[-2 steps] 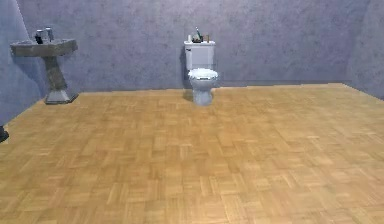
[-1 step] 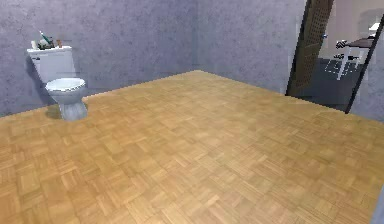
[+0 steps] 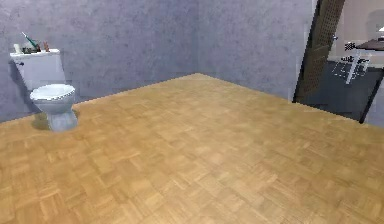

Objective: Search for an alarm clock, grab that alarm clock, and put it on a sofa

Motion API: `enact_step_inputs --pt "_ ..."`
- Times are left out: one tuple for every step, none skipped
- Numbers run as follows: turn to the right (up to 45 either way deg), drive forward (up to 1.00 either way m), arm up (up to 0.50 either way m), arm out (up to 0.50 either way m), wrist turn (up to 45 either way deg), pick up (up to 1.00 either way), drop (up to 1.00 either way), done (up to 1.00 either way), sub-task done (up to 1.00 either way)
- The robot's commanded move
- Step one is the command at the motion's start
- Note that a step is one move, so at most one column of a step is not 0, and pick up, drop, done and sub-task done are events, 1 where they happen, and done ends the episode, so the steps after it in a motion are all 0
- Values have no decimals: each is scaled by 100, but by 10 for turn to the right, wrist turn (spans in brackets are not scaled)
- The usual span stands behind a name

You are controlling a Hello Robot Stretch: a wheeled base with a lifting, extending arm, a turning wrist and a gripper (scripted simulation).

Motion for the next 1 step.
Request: enact_step_inputs --pt "330 0 0 0 0 0 0 0 0"
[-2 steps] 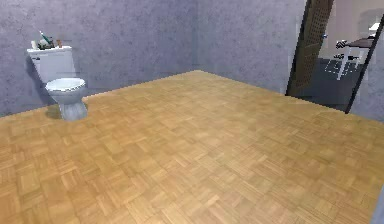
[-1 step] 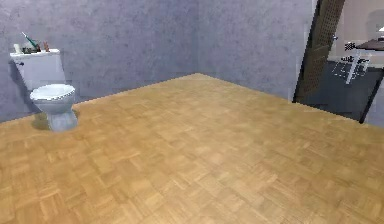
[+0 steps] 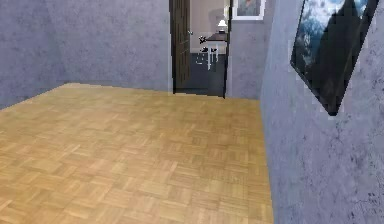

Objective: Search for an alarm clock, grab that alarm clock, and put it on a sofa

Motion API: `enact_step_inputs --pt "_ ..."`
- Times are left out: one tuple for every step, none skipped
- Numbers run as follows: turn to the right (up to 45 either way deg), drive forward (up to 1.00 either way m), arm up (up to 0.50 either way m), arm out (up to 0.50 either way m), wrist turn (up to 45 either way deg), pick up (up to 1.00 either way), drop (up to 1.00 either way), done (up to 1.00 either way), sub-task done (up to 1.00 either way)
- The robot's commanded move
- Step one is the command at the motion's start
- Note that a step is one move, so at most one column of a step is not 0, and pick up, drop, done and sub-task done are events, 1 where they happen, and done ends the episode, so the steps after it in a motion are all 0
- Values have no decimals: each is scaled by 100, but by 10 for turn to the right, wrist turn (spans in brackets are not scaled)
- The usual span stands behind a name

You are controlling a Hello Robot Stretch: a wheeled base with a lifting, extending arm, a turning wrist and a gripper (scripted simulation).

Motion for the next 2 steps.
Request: enact_step_inputs --pt "0 100 0 0 0 0 0 0 0" --pt "0 100 0 0 0 0 0 0 0"
